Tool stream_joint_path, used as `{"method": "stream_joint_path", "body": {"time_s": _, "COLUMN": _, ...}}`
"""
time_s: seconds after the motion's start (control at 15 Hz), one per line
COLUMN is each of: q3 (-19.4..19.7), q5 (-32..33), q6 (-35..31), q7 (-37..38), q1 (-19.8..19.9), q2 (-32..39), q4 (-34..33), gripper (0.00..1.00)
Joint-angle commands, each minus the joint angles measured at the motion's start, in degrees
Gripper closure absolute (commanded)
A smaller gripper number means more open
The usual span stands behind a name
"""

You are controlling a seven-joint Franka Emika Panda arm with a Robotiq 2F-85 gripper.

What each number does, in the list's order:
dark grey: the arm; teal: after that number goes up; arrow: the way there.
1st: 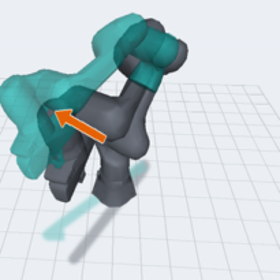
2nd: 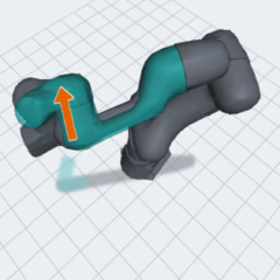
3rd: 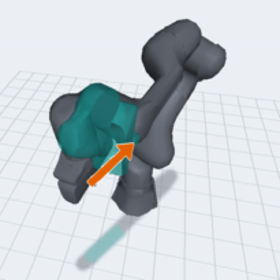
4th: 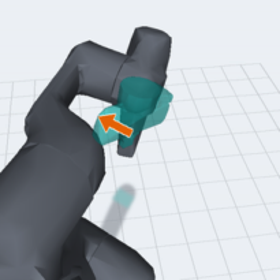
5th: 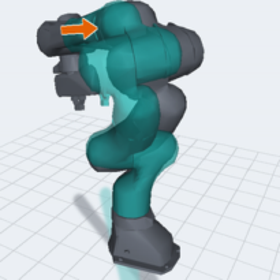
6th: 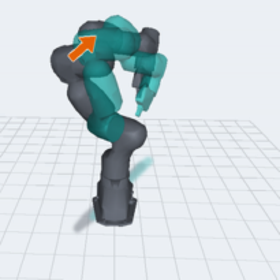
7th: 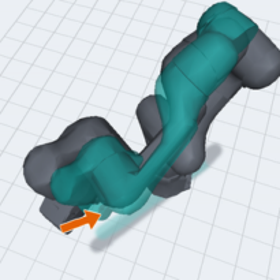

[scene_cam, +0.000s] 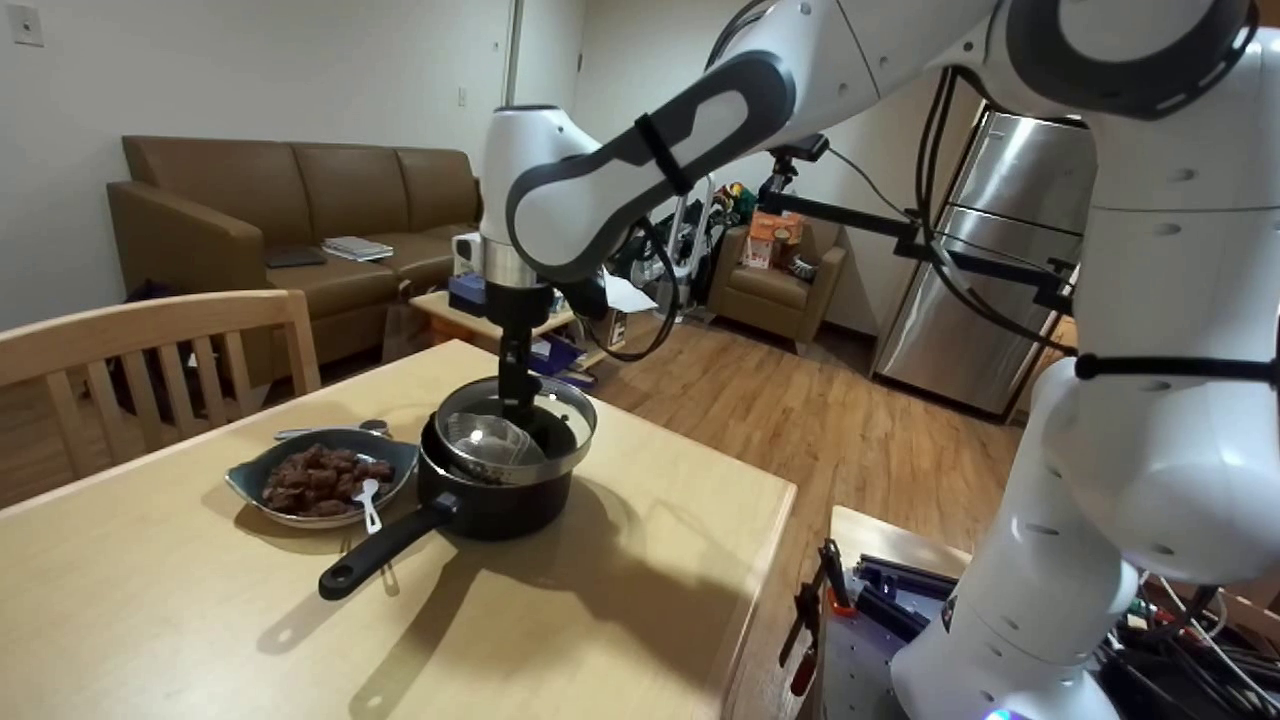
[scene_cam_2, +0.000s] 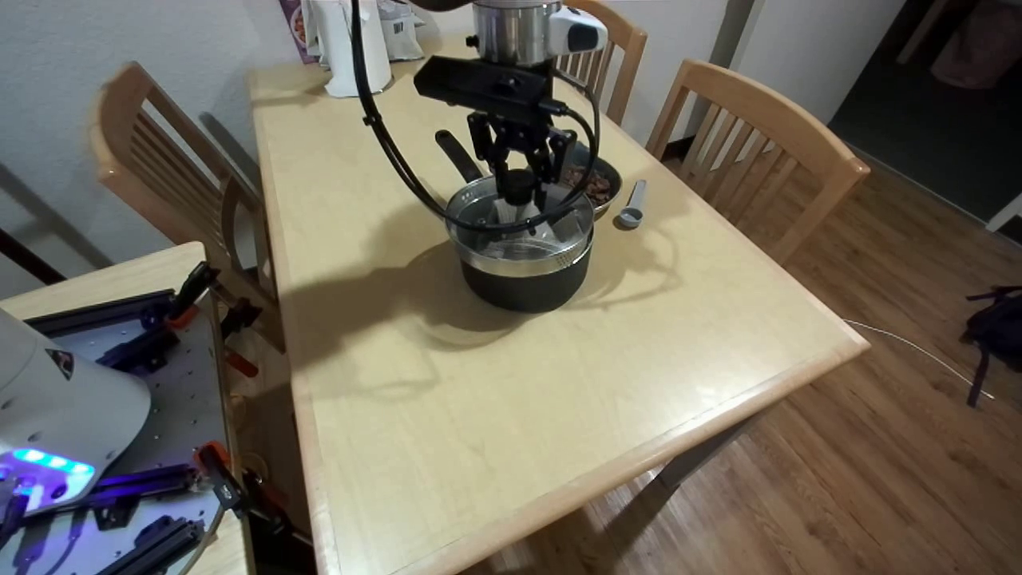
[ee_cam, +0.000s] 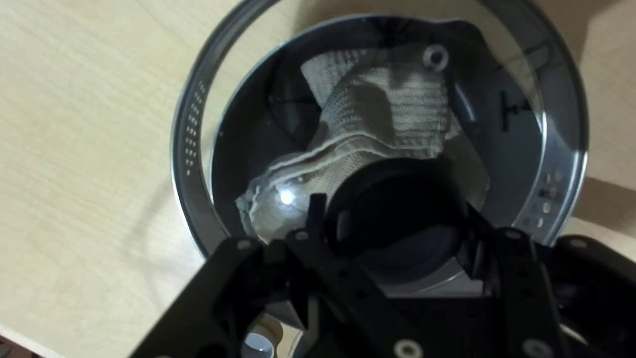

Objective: Put the lid on the black pot

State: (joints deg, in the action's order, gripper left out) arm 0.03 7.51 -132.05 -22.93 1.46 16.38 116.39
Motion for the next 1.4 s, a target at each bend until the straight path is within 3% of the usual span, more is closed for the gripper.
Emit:
{"method": "stream_joint_path", "body": {"time_s": 0.0, "q3": -0.86, "q5": -0.84, "q6": -3.81, "q7": -2.42, "q1": 1.36, "q2": -1.12, "q4": 1.74, "gripper": 0.66}}
{"method": "stream_joint_path", "body": {"time_s": 0.73, "q3": -3.06, "q5": -7.47, "q6": -5.28, "q7": -8.5, "q1": 3.57, "q2": 1.19, "q4": 1.1, "gripper": 0.66}}
{"method": "stream_joint_path", "body": {"time_s": 1.33, "q3": -1.47, "q5": -5.03, "q6": -4.05, "q7": -5.17, "q1": 3.13, "q2": 4.26, "q4": -1.29, "gripper": 0.66}}
